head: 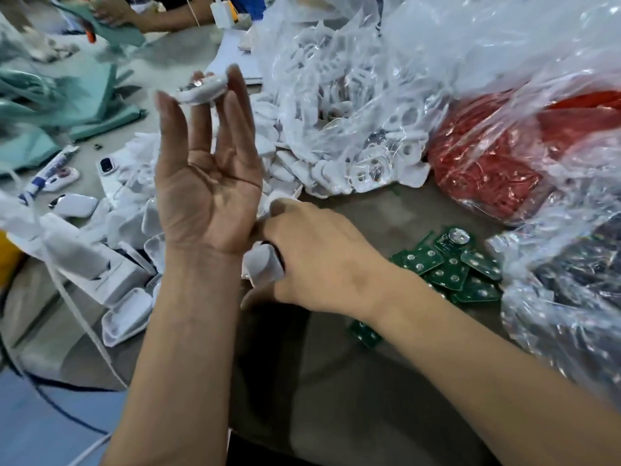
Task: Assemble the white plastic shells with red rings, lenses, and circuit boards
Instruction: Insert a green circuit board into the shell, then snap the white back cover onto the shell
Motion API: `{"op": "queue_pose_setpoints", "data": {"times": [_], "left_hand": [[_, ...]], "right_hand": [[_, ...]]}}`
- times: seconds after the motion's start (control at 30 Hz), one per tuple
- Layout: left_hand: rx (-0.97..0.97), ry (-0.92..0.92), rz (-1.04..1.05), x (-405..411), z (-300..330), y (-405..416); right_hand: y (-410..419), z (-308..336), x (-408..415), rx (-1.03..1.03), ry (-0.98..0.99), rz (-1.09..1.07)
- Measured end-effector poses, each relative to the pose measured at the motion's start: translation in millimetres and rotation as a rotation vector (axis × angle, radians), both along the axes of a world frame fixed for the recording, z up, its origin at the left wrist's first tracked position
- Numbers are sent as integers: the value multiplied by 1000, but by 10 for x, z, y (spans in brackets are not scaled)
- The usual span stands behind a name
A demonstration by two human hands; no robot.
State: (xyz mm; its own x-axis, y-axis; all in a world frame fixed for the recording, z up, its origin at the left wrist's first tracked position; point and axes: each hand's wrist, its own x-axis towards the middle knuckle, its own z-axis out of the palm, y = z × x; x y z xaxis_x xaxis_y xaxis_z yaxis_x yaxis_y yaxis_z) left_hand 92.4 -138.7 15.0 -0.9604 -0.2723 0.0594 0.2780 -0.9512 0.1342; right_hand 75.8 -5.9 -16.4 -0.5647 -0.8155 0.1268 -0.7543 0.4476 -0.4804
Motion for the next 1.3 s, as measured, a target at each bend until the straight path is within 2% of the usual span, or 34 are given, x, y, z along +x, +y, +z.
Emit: {"op": "queue_pose_setpoints", "data": {"times": [0.17,0.23,0.37,0.47,0.6,0.8,0.97,1.13,1.3], "left_hand": [[15,-29,5,-40,49,67],[22,4,-10,-78,44,137],[-18,64,-80,-223,-16,416],[-85,39,-196,-361,-84,692],[-191,-16,-287,-522,-232,894],[-362,-117,-327,-591,-447,1000],[-337,-100,-326,-645,-473,984],[-345,-116,-334,-673,-474,993],[-341,-98,-343,-663,-459,994]], "right_hand": [[59,17,-64,-41,-41,29],[213,41,-183,-136,-81,-5],[761,122,-457,-271,-150,-211],[1216,142,-610,-371,-212,-372],[1559,112,-707,-357,-172,-515],[1586,34,-724,-389,-64,-556],[1606,-6,-747,-444,-13,-566],[1652,-24,-823,-671,-300,-527],[1661,-35,-842,-755,-451,-454]]}}
